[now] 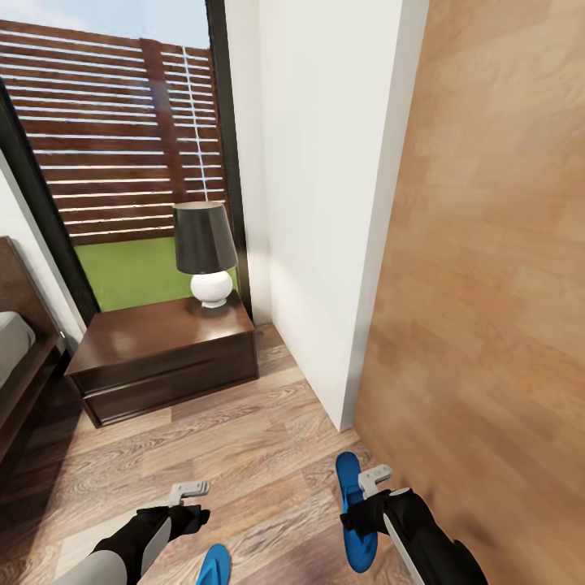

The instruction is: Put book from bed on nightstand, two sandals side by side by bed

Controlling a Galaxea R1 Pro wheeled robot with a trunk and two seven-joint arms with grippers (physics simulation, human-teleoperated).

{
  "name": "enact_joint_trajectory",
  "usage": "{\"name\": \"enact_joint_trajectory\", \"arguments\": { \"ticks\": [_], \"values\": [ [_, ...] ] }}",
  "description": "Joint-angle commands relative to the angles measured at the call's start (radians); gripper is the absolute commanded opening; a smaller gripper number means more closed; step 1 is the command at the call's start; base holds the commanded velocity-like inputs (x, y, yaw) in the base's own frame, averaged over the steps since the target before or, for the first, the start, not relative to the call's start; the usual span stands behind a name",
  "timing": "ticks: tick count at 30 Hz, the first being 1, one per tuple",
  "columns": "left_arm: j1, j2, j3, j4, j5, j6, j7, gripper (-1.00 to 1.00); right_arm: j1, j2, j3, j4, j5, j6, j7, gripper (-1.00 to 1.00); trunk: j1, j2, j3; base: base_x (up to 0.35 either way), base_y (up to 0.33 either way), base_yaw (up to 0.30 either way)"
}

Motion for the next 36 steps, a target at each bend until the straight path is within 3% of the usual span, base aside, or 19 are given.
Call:
{"name": "enact_joint_trajectory", "arguments": {
  "ticks": [1,36],
  "values": [
    [0.000,0.000,0.008,-0.002,-0.007,0.006,-0.006,1.00,-0.001,-0.001,0.002,-0.001,0.007,0.004,0.005,-1.00,0.000,0.000,-0.001,0.080,0.000,0.000],
    [0.000,0.000,0.008,-0.002,-0.007,0.006,-0.005,1.00,-0.001,0.000,0.003,0.002,0.007,0.004,0.007,-1.00,0.000,0.000,-0.001,0.019,0.000,0.000]
  ]
}}
